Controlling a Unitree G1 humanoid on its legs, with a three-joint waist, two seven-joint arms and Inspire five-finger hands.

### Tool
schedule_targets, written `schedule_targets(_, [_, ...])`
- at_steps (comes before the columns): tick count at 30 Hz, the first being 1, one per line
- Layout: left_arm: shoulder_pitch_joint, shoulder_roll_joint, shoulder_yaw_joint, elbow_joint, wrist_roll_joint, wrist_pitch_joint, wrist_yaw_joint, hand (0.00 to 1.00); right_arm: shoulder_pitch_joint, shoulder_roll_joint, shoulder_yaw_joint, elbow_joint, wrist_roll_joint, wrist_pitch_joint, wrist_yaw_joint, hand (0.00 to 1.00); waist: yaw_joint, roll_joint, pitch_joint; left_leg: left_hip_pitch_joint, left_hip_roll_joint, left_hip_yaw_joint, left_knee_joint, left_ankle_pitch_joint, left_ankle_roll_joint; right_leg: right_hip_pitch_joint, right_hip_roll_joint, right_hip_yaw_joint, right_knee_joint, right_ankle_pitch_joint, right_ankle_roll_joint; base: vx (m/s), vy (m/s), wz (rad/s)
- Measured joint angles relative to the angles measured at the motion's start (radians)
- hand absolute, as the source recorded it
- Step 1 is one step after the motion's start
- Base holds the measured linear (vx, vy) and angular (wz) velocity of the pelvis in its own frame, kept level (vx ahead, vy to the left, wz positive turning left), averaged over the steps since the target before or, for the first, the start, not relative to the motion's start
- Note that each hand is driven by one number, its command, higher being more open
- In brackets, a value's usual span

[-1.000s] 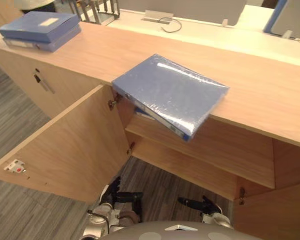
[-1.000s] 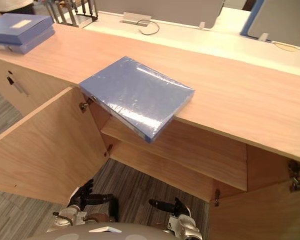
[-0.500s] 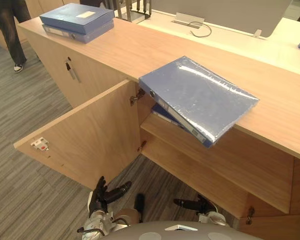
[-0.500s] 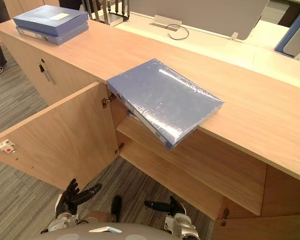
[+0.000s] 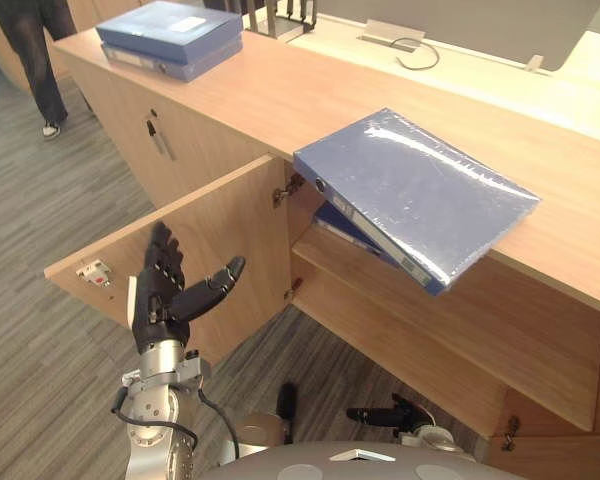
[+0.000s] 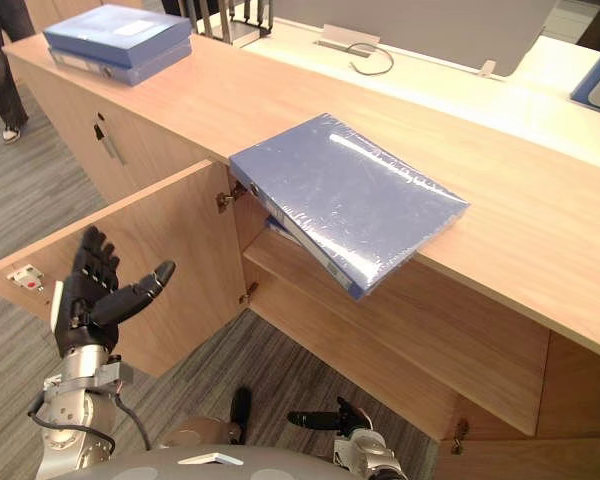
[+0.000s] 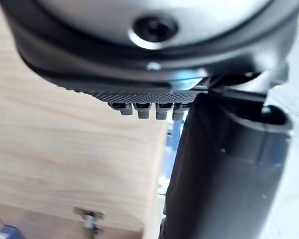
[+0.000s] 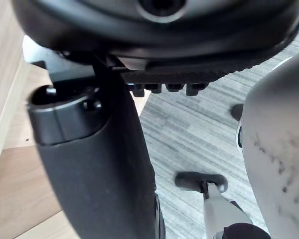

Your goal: Walk over to the cabinet, pick up the folder, carry it to the office cabinet, place the folder inside the office cabinet, then close the office cabinet door

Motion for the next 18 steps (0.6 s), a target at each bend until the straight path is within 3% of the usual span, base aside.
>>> schedule_targets(7, [-0.003, -0.004, 0.024, -0.143, -0.038, -0.046, -0.035, 1.0, 0.001, -0.011, 0.011, 0.002, -0.039, 0.004, 0.01, 1.0, 0.006, 0.025, -0.018, 0.018, -0.006, -0.033, 0.0, 0.01, 0.002, 0.036, 0.0, -0.042, 0.004, 0.001, 0.001, -0.01, -0.005, 0.16])
schedule_targets(15, [0.005, -0.018, 0.058, -0.187, -0.057, -0.046, -0.026, 1.0, -0.001, -0.012, 0.012, 0.013, -0.039, 0.01, 0.025, 1.0, 0.006, 0.027, -0.02, 0.042, -0.004, -0.025, 0.003, 0.01, 0.003, 0.065, 0.002, -0.054, 0.006, -0.002, 0.005, -0.03, 0.009, 0.07])
schedule_targets(18, [0.002, -0.007, 0.137, -0.24, -0.005, -0.046, -0.01, 1.0, -0.002, -0.014, 0.011, 0.013, -0.04, 0.014, 0.029, 1.0, 0.003, 0.033, -0.028, 0.043, -0.003, -0.02, 0.004, 0.011, 0.004, 0.065, 0.002, -0.054, 0.005, -0.004, 0.008, 0.0, 0.0, 0.0])
